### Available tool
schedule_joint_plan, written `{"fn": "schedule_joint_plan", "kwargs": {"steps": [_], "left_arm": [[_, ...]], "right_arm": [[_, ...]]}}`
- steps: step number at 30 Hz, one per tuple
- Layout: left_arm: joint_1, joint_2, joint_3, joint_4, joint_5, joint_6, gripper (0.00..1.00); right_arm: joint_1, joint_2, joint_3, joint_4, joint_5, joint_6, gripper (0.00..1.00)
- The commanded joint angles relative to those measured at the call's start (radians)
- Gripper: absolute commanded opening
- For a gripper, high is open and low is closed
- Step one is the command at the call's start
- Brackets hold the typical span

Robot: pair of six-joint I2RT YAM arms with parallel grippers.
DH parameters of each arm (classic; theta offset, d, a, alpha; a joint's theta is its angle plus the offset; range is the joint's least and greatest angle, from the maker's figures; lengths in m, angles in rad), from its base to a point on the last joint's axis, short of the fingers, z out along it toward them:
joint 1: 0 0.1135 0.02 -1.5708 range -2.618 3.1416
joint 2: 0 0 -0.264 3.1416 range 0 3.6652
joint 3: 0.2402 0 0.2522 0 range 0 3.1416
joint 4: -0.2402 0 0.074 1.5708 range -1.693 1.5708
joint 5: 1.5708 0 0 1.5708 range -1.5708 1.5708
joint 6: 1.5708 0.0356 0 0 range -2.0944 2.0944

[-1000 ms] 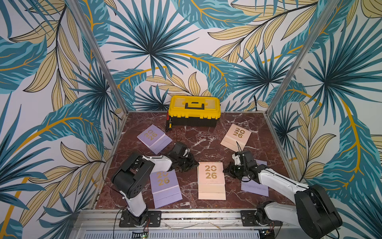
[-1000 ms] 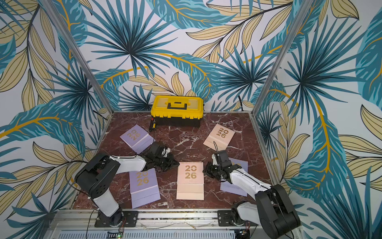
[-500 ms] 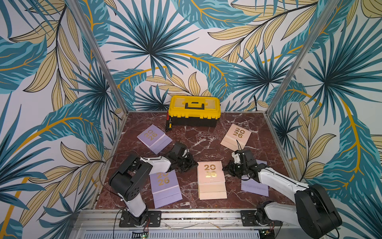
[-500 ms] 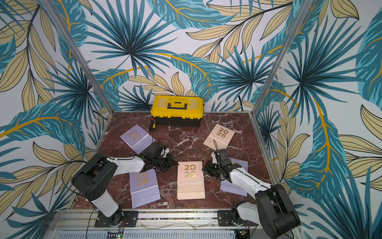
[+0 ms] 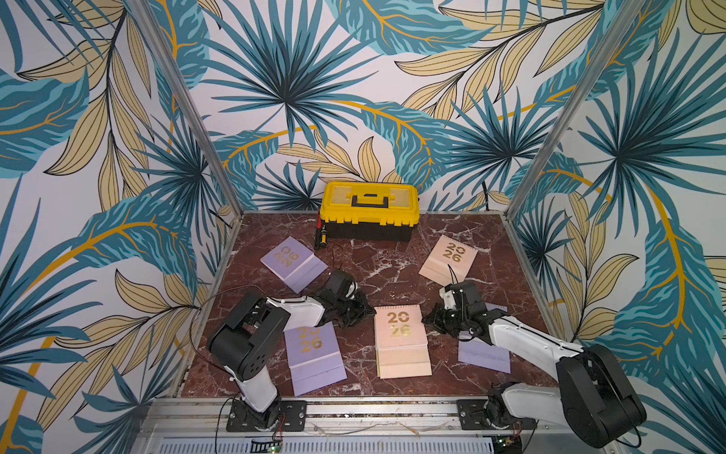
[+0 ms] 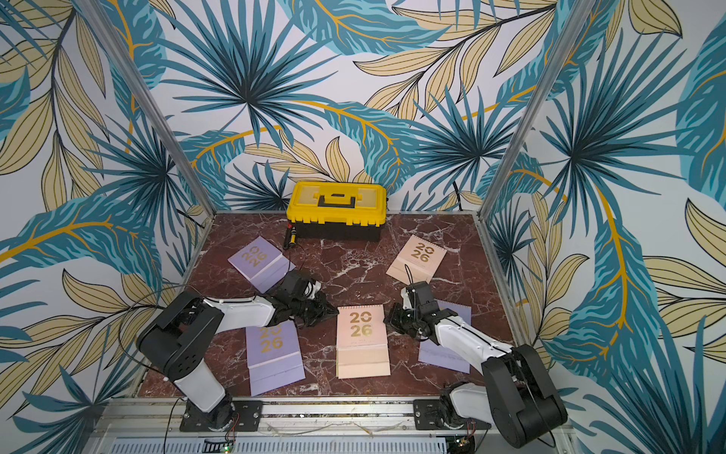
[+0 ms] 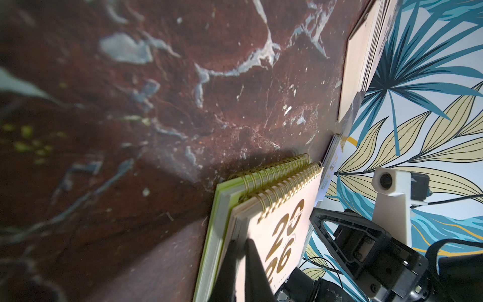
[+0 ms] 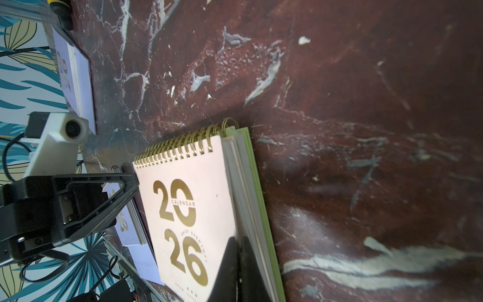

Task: Stack the calendars
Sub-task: Adjust the calendar at the calendar.

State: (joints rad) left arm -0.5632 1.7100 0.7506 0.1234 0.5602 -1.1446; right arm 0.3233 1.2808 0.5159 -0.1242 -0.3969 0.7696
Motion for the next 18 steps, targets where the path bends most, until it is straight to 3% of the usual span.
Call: {"fn": "schedule_joint_plan", "kwargs": {"steps": [1, 13, 16, 18], "left_arm": [[-0.005, 0.016, 0.033, 0.021, 0.049, 0.016, 0.10], [0.003, 0.035, 0.048, 0.021, 0.074, 0.019, 0.10], [0.006, 0.018, 0.029, 0.021, 0.063, 0.021, 0.13], [0.014, 0.009, 0.025, 0.021, 0.058, 0.019, 0.22]], "right_arm": [[0.007, 0.007, -0.011, 0.055, -0.051, -0.007, 0.06], [0.008, -0.022, -0.038, 0.022, -0.034, -0.023, 0.07], [0.005, -0.020, -0.007, -0.012, -0.023, -0.044, 0.17], [0.006, -0.019, 0.021, -0.040, -0.021, -0.056, 0.25]]}}
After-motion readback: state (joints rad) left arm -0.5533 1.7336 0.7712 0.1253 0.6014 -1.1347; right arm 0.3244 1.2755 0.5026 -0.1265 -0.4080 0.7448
